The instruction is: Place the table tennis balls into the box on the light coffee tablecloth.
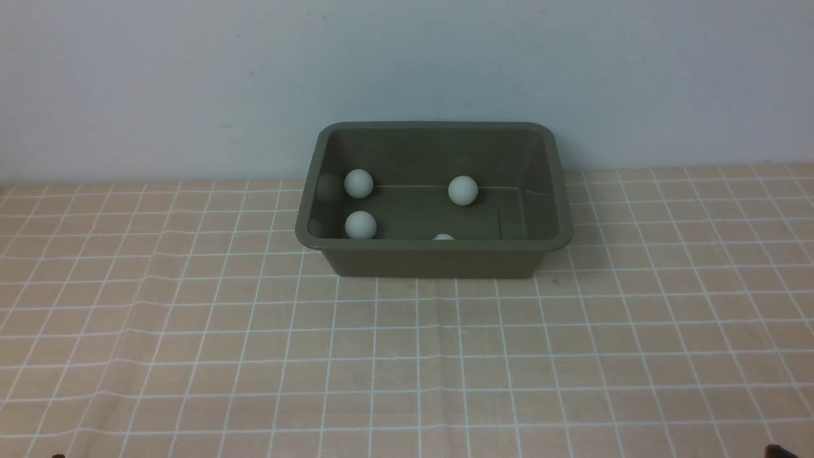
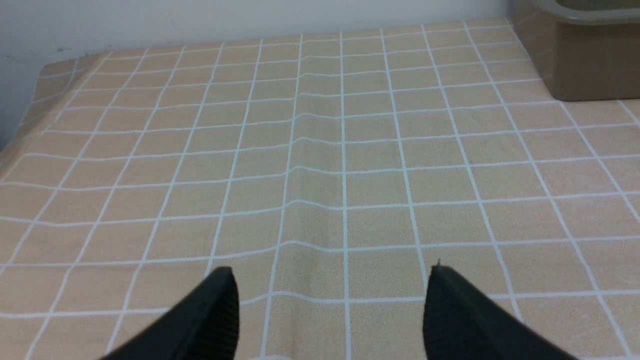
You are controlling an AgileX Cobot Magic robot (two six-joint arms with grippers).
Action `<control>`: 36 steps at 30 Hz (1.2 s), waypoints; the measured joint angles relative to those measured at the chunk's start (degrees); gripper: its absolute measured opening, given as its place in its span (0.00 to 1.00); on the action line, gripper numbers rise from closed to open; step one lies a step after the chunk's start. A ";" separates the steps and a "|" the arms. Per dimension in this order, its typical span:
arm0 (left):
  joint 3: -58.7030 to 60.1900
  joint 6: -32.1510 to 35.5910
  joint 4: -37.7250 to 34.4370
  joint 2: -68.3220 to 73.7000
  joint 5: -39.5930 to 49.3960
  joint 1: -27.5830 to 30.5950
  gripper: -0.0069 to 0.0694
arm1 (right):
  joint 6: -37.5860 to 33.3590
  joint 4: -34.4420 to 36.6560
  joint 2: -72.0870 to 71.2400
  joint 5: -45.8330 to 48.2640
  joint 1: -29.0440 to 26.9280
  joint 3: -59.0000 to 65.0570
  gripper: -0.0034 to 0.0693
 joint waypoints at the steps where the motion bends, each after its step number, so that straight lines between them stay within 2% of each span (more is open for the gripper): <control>1: 0.00 0.00 0.00 0.00 0.00 0.00 0.63 | 0.00 0.00 0.00 0.16 0.00 0.00 0.72; 15: 0.00 0.00 0.00 0.00 0.00 0.00 0.63 | -0.19 -0.34 0.00 0.45 0.00 0.00 0.72; 18: 0.00 0.00 0.00 0.00 0.00 0.00 0.63 | -0.05 -0.93 0.00 -2.55 0.00 0.04 0.72; 21: 0.00 -0.05 0.00 0.00 0.00 0.00 0.63 | 4.13 -4.07 -0.02 -10.55 0.00 0.04 0.72; 24: 0.00 -0.05 0.00 0.00 0.00 0.00 0.63 | 14.36 -12.76 -0.77 -16.00 0.00 0.04 0.72; 28: 0.00 -0.05 0.00 0.00 0.00 0.00 0.63 | 25.17 -22.52 -3.00 -15.42 0.00 0.04 0.72; 32: 0.00 -0.05 0.00 0.00 0.00 0.00 0.63 | 24.62 -24.53 -5.43 -12.80 0.00 0.33 0.72; 36: 0.00 -0.05 0.00 0.00 0.00 0.00 0.63 | 21.57 -23.42 -9.06 -11.77 -0.52 3.41 0.72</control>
